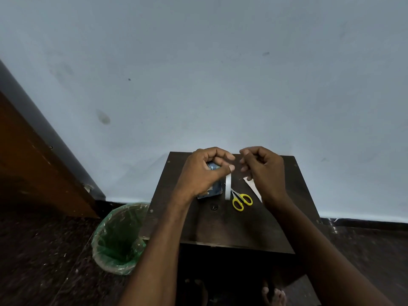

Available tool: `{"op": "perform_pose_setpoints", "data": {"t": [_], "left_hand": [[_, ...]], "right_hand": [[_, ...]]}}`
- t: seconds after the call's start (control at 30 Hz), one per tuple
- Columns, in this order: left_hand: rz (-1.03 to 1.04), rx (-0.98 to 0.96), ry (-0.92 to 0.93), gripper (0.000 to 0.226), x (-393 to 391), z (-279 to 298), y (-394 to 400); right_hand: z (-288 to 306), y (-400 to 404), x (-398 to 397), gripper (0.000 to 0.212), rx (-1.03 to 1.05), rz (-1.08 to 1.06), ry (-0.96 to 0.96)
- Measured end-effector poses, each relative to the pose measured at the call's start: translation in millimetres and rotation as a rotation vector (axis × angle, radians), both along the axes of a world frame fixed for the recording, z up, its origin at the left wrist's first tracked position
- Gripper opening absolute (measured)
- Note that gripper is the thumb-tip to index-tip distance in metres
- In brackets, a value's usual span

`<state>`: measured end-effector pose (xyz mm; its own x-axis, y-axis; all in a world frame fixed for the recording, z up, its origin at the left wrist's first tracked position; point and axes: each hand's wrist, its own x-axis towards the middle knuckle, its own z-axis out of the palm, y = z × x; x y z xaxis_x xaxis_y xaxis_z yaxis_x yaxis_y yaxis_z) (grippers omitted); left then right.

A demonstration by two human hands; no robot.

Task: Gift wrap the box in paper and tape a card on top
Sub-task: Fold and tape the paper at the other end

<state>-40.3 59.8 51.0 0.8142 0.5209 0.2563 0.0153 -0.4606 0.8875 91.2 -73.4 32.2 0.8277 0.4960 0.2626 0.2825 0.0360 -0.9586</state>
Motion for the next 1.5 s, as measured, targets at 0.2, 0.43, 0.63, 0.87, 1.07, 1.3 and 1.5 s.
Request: {"op": "perform_pose_setpoints", "data": {"t": [0.2,0.43,0.63,0.87,1.07,1.3,1.5], "left_hand": [[0.016,-0.021,-0.008,0.022,-1.4,2.2,-0.2],[0.029,-0.012,-0.023,0.027,-1.0,1.1,-2.8],[0.038,-0.01,-0.037,0.027,0.3,0.6,-2.6],[0.033,-0.014,-0.046,0.027,1.2,-2.1,-1.6],[0.049,0.011,-0.052,0.027,1.9,-3.7,-2.2],[0.061,0.043,-0.063,0.028,3.5,-4.0,-1.1],[0.07,0.071,-0.058,0.029,4.5,-3.7,-1.9]], "right_hand": [[-15.3,-15.2,11.9,0.013,-0.959,0.214,-0.338],[-29.4,-8.2,-9.1,0.024,-1.068,0.117,-0.515],[-26.9,-5.6,-17.3,0.032,-1.118,0.129,-0.595],[-22.3,-15.0,-6.4,0.025,-1.046,0.013,-0.629],[-11.8,-21.9,22.9,0.032,-0.726,0.041,-0.379],[16.7,-44.1,37.7,0.031,-0.537,0.255,-0.263],[26.2,-44.5,30.0,0.032,-0.502,0.322,-0.205]]}}
